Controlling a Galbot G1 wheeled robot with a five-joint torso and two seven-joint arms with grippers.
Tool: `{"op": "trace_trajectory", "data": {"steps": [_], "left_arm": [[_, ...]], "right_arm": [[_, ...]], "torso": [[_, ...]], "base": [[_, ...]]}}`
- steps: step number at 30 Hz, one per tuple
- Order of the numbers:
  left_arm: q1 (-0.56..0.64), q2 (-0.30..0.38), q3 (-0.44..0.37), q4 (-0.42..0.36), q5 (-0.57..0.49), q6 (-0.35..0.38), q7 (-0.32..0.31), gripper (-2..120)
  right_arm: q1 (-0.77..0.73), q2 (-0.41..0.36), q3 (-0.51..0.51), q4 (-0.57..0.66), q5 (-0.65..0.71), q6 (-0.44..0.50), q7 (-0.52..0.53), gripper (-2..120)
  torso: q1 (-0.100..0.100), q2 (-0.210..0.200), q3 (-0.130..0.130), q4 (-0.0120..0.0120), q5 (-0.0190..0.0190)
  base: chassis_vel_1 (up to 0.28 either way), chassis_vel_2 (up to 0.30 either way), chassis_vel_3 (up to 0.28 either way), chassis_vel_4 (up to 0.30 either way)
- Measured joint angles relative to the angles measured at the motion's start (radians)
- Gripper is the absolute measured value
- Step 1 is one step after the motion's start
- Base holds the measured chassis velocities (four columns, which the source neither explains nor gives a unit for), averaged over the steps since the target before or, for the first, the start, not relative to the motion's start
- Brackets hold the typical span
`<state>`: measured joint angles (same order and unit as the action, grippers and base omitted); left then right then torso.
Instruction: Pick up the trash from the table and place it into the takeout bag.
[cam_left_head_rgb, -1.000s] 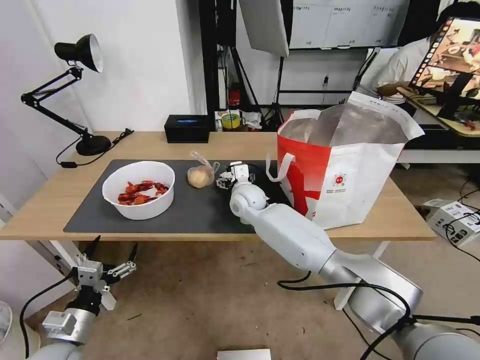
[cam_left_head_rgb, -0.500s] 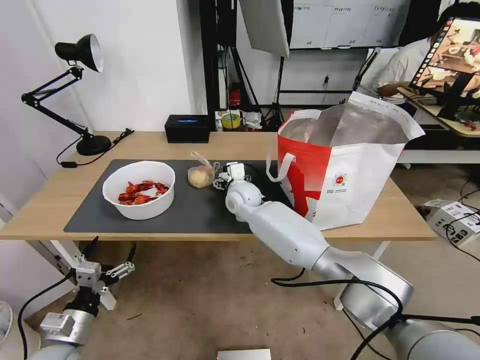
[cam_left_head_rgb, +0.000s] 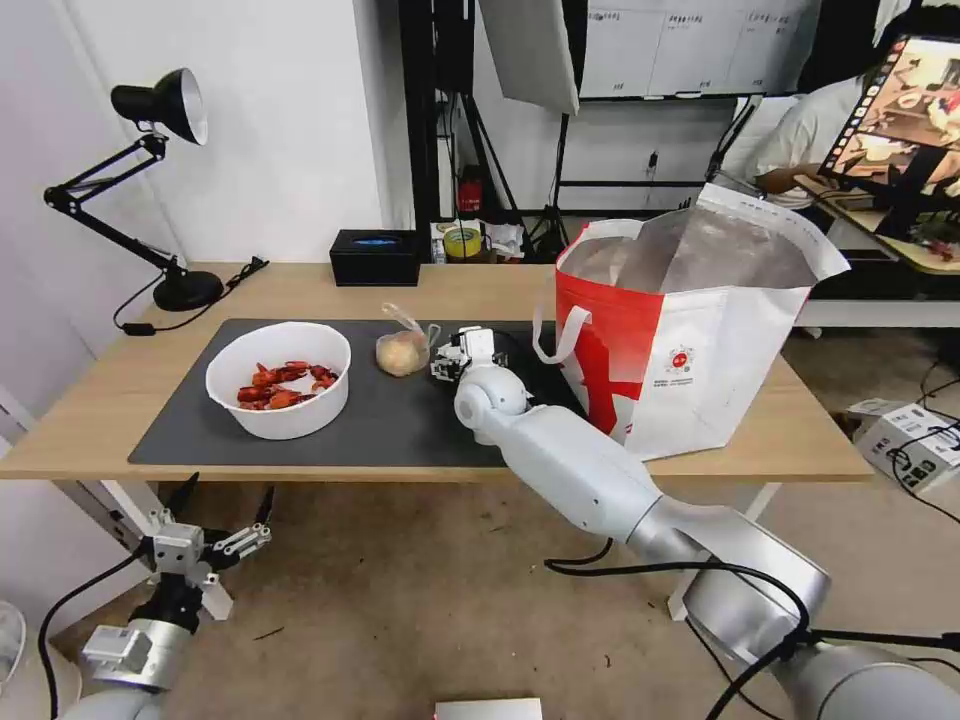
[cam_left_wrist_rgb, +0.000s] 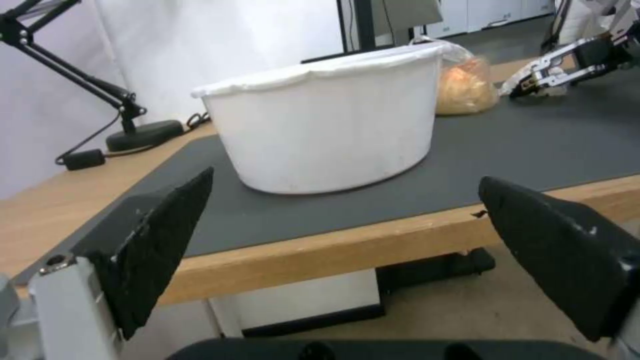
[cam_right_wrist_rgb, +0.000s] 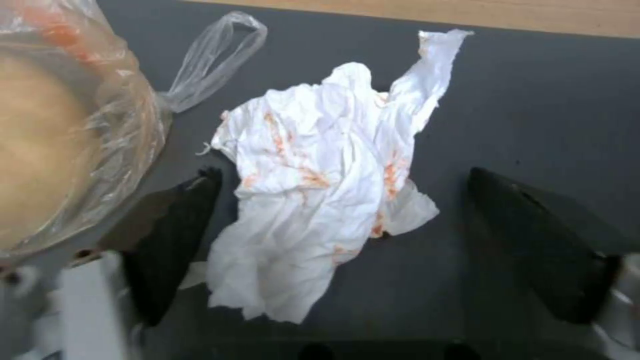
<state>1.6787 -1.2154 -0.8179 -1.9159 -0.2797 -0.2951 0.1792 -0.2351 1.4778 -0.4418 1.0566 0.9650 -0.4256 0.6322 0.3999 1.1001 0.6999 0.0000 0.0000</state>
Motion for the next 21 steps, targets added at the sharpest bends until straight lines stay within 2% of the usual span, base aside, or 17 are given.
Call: {"op": "trace_trajectory", "data": {"steps": [1, 4, 5, 7, 8, 11, 12, 14, 18, 21], "left_arm": [[0.0, 0.0, 0.0, 0.0, 0.0, 0.0, 0.0, 100], [0.0, 0.0, 0.0, 0.002, 0.0, -0.002, 0.0, 100], [0.0, 0.0, 0.0, 0.002, 0.0, -0.002, 0.0, 100], [0.0, -0.001, 0.0, 0.002, 0.0, -0.003, 0.0, 100], [0.0, -0.001, 0.0, 0.002, 0.0, -0.003, 0.0, 100], [-0.001, -0.001, 0.004, 0.002, 0.0, -0.004, 0.0, 100], [-0.001, -0.001, 0.004, 0.002, 0.0, -0.004, 0.0, 100], [-0.002, 0.002, 0.004, 0.001, 0.0, -0.004, -0.001, 100], [-0.003, 0.004, 0.005, 0.0, 0.0, -0.004, -0.004, 100], [-0.001, 0.006, 0.005, -0.001, 0.001, -0.004, -0.006, 100]], "right_arm": [[0.0, 0.0, 0.0, 0.0, 0.0, 0.0, 0.0, 89], [0.001, 0.0, 0.0, 0.0, 0.002, 0.0, 0.003, 76], [0.001, 0.0, 0.0, 0.0, 0.002, 0.0, 0.003, 76], [0.001, -0.001, -0.001, 0.003, 0.003, 0.0, 0.005, 65], [0.001, -0.001, -0.001, 0.003, 0.003, 0.0, 0.005, 65], [-0.003, -0.005, -0.003, 0.015, 0.026, 0.001, 0.022, 49], [-0.003, -0.005, -0.003, 0.015, 0.026, 0.001, 0.022, 49], [-0.004, -0.006, 0.0, 0.016, 0.033, 0.001, 0.027, 39], [-0.006, -0.01, 0.0, 0.019, 0.034, 0.001, 0.027, 30], [-0.008, -0.016, 0.002, 0.025, 0.038, 0.006, 0.025, 11]], "torso": [[0.0, 0.0, 0.0, 0.0, 0.0], [0.0, 0.0, 0.0, 0.0, 0.0], [0.0, 0.0, 0.0, 0.0, 0.0], [0.0, 0.0, 0.0, 0.0, 0.0], [0.0, 0.0, 0.0, 0.0, 0.0], [0.0, 0.0, 0.0, -0.0003, -0.0001], [0.0, 0.0, 0.0, -0.0003, -0.0001], [0.0, 0.0, 0.0, -0.0007, -0.0001], [0.0, 0.0, 0.0, -0.0008, -0.0002], [0.0, 0.0, 0.0, -0.0005, -0.0001]], "base": [[0.0, 0.0, 0.0, 0.0], [0.0, 0.0, 0.0, 0.0], [0.0, 0.0, 0.0, 0.0], [0.0, 0.0, 0.0, 0.0], [0.0, 0.0, 0.0, 0.0], [0.0, 0.0, 0.0, 0.0], [0.0, 0.0, 0.0, 0.0], [0.0, 0.0, 0.0, 0.0], [0.0, 0.0, 0.0, 0.0], [0.0, 0.0, 0.0, 0.0]]}}
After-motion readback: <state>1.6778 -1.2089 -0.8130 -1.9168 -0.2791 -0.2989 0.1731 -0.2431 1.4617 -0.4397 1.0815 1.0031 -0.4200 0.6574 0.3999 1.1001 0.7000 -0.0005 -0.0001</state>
